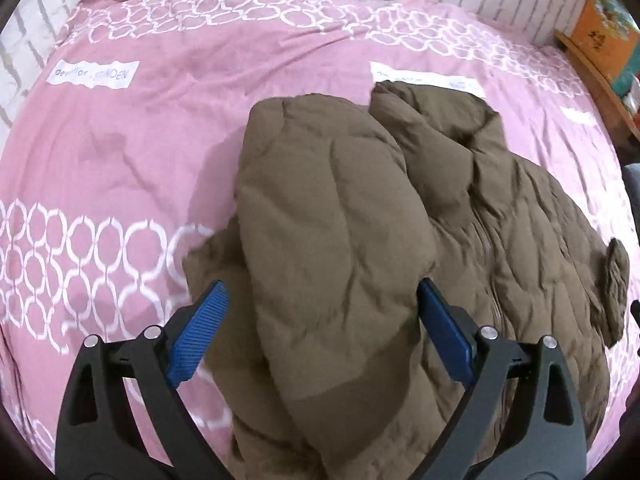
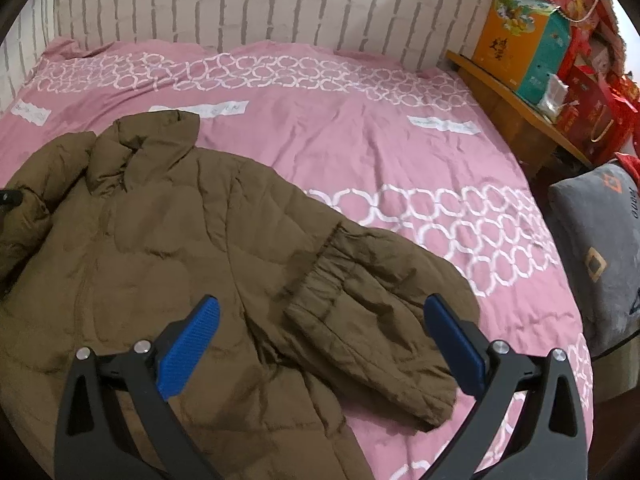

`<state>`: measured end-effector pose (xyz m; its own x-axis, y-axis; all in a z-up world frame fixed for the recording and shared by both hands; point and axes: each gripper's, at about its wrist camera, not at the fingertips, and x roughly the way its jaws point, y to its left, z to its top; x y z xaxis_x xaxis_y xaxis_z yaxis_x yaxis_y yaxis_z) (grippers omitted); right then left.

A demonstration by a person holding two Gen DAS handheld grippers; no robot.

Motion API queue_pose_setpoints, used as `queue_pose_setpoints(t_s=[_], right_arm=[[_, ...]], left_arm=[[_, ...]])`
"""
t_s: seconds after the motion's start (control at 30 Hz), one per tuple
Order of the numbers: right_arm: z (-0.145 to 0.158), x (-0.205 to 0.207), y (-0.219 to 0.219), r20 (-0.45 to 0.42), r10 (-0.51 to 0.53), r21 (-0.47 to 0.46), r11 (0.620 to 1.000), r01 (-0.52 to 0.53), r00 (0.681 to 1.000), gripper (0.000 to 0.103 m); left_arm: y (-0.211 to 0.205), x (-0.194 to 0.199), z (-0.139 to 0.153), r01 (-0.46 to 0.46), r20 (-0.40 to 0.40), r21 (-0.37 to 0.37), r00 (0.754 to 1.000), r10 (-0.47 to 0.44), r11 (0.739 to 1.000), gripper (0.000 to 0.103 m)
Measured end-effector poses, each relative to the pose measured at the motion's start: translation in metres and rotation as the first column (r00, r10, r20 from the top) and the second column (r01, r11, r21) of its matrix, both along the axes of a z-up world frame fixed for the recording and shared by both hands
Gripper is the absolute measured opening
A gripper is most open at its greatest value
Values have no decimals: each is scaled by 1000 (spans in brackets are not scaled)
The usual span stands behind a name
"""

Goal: Fold large clothes
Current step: 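Fold the held sleeve across the jacket body with the left gripper, release, then grasp the other sleeve cuff with the right gripper and fold it inward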

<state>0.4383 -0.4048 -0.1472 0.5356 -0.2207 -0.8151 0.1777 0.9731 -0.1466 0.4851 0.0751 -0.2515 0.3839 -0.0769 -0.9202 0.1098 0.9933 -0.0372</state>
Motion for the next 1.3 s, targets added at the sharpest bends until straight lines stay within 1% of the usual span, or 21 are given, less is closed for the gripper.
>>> queue_pose_setpoints(t_s=[0.07, 0.13, 0.2, 0.23, 0.27, 0.3, 0.37, 0.43, 0.47, 0.5, 0.57, 0.6, 0.7, 0.73, 0.83, 0.93, 1.03, 1.1, 1.17, 1.23, 1.3], right_arm=[[-7, 18, 4, -17, 38, -55, 998, -39, 999, 102], [-16, 34, 6, -49, 73, -98, 992, -77, 996, 102], [-23, 48, 5, -77, 93, -120, 987, -102, 993, 102], [-25, 54, 4, -88, 105, -121, 986, -115, 991, 102], [-28, 59, 2, -104, 111, -123, 985, -124, 988, 102], [-30, 62, 1, -116, 117, -121, 984, -131, 986, 102], [-31, 66, -4, -134, 129, -116, 983, -145, 983, 100], [-31, 65, -9, -139, 145, -112, 981, -161, 980, 86], [-32, 63, -13, -149, 151, -112, 979, -168, 977, 68], [-33, 64, -18, -156, 150, -109, 980, -168, 976, 55], [-34, 60, -31, -164, 139, -70, 986, -152, 977, 51], [-35, 59, -36, -163, 128, -65, 988, -140, 978, 51], [-40, 47, -57, -173, 76, -58, 995, -87, 982, 52], [-41, 43, -63, -178, 65, -52, 996, -75, 982, 52], [-47, 30, -79, -196, 43, -34, 998, -51, 980, 53], [-52, 20, -91, -216, 32, -29, 999, -39, 976, 53], [-50, 13, -98, -216, 22, -29, 999, -29, 976, 56], [-48, 11, -98, -215, 24, -24, 999, -30, 976, 59], [-42, 10, -94, -199, 31, -6, 999, -33, 979, 59], [-32, 11, -86, -169, 48, 16, 999, -46, 984, 60], [-23, 13, -73, -146, 77, 18, 997, -75, 986, 60]], left_arm=[[-3, 15, -5, 3, -22, 22, 1000, -3, 1000, 92], [-7, 23, -9, 9, -30, 42, 1000, -7, 999, 84], [-9, 30, -11, 12, -46, 48, 999, -10, 999, 57], [-13, 33, -12, 8, -49, 58, 999, -5, 998, 51], [-15, 34, -11, 4, -44, 72, 999, -1, 997, 37], [-21, 34, -6, 7, -28, 95, 1000, -4, 995, 27], [-31, 28, 9, 25, 25, 137, 999, -29, 990, 21], [-57, 14, 28, 83, 99, 182, 990, -102, 980, 19], [-76, 4, 37, 130, 133, 205, 978, -159, 970, 19], [-88, -4, 42, 163, 149, 214, 969, -197, 963, 19], [-121, -28, 48, 263, 168, 211, 939, -300, 942, 19], [-136, -39, 46, 305, 164, 210, 926, -341, 929, 19], [-186, -78, 16, 446, 92, 248, 873, -479, 860, 19], [-197, -90, 6, 476, 68, 246, 861, -505, 845, 19], [-220, -117, -21, 519, 21, 244, 842, -539, 819, 22], [-224, -125, -33, 517, 0, 223, 848, -531, 826, 25], [-216, -129, -26, 507, 18, 211, 853, -522, 836, 42], [-205, -132, -15, 491, 46, 209, 859, -510, 846, 65], [-184, -137, 2, 462, 89, 223, 867, -490, 859, 75], [-159, -140, 15, 436, 112, 222, 877, -467, 872, 79], [-127, -138, 25, 393, 126, 234, 895, -428, 889, 85]])
